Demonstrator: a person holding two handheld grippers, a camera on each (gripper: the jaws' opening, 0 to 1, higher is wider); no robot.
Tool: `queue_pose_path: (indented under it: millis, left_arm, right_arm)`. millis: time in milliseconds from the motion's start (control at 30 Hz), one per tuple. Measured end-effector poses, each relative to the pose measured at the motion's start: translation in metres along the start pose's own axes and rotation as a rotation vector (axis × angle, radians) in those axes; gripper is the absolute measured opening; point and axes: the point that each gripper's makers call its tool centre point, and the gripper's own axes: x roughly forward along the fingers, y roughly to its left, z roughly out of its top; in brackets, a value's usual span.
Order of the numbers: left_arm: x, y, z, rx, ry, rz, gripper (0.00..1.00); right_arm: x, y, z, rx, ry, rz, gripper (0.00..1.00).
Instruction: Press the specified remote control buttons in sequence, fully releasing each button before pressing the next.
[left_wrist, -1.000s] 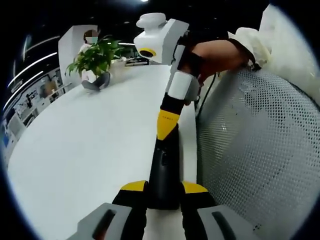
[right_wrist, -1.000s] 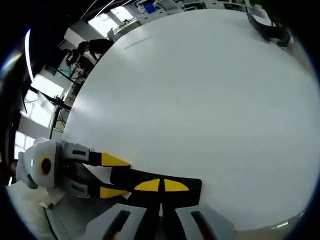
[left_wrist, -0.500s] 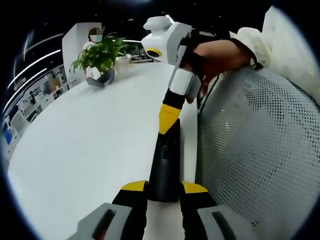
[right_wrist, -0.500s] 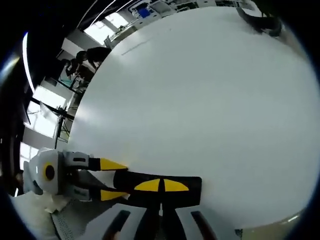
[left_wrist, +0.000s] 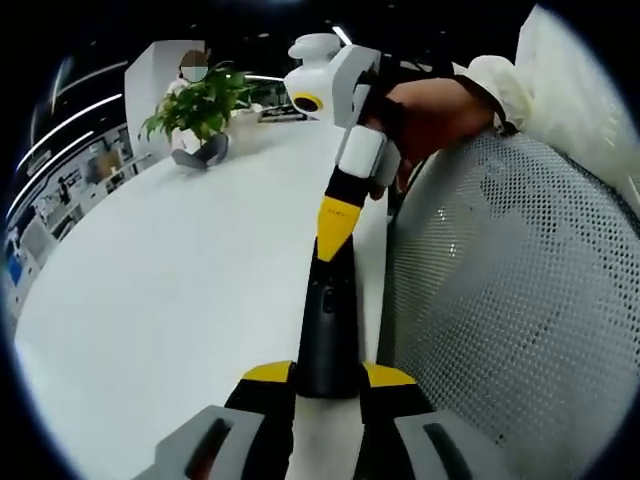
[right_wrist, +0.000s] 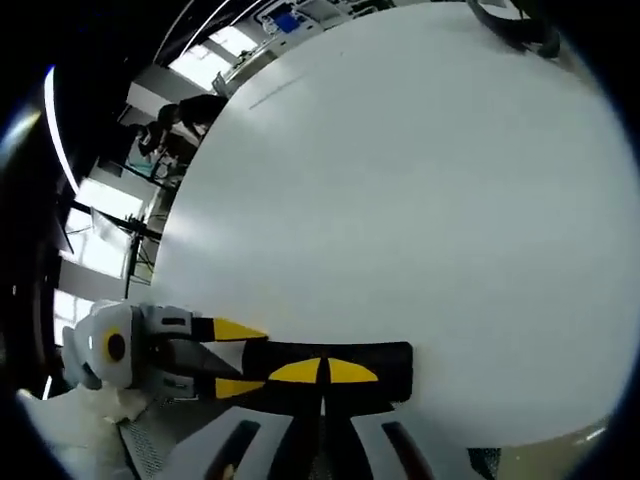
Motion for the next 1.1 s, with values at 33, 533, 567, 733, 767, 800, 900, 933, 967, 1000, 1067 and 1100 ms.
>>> queue_pose_path:
  millis: [33,533,567,733,767,800,900,933,967,1000,1067,1100]
  left_arm:
    - [0.000,0.000,0.000,0.000,0.000,-0.002,0.25]
    - [0.000,-0.002,0.002,-0.002,-0.015,-0.002,0.25]
    - [0.000,-0.002,0.001,0.020,-0.009,-0.003,0.25]
    - [0.000,-0.003,0.002,0.032,-0.003,-0.005,0.24]
    - [0.000,-0.003,0.002,0.030,-0.004,-0.007,0.24]
    - [0.000,-0.004,0.002,0.027,-0.004,-0.009,0.25]
    - [0.000,-0.004,0.002,0.019,-0.005,-0.008,0.25]
    - [0.000,-0.004,0.002,0.020,-0.004,-0.008,0.25]
    - [0.000,-0.004,0.002,0.020,-0.004,-0.008,0.25]
    - [0.000,-0.004,0.002,0.020,-0.003,-0.008,0.25]
    - [0.000,-0.004,0.002,0.020,-0.001,-0.009,0.25]
    - [0.000,-0.005,0.002,0.020,0.001,-0.010,0.25]
  right_arm:
    - [0.000,0.001,-0.001,0.001,0.003,0.005,0.00]
    - [0.006,-0.002,-0.011,0.007,0.070,-0.013,0.00]
    - [0.006,-0.001,-0.011,0.006,0.072,-0.015,0.00]
    - [0.006,-0.001,-0.012,0.007,0.080,-0.039,0.00]
    - [0.006,-0.001,-0.012,0.004,0.082,-0.041,0.00]
    - [0.006,-0.001,-0.012,-0.002,0.086,-0.047,0.00]
    - [0.006,-0.002,-0.011,-0.005,0.081,-0.051,0.00]
    - [0.005,-0.001,-0.012,-0.006,0.076,-0.048,0.00]
    - [0.005,0.000,-0.013,-0.011,0.065,-0.042,0.00]
    - [0.005,0.000,-0.013,-0.020,0.061,-0.039,0.00]
    - [0.005,0.001,-0.012,-0.044,0.071,-0.049,0.00]
    - [0.005,0.001,-0.013,-0.058,0.076,-0.058,0.00]
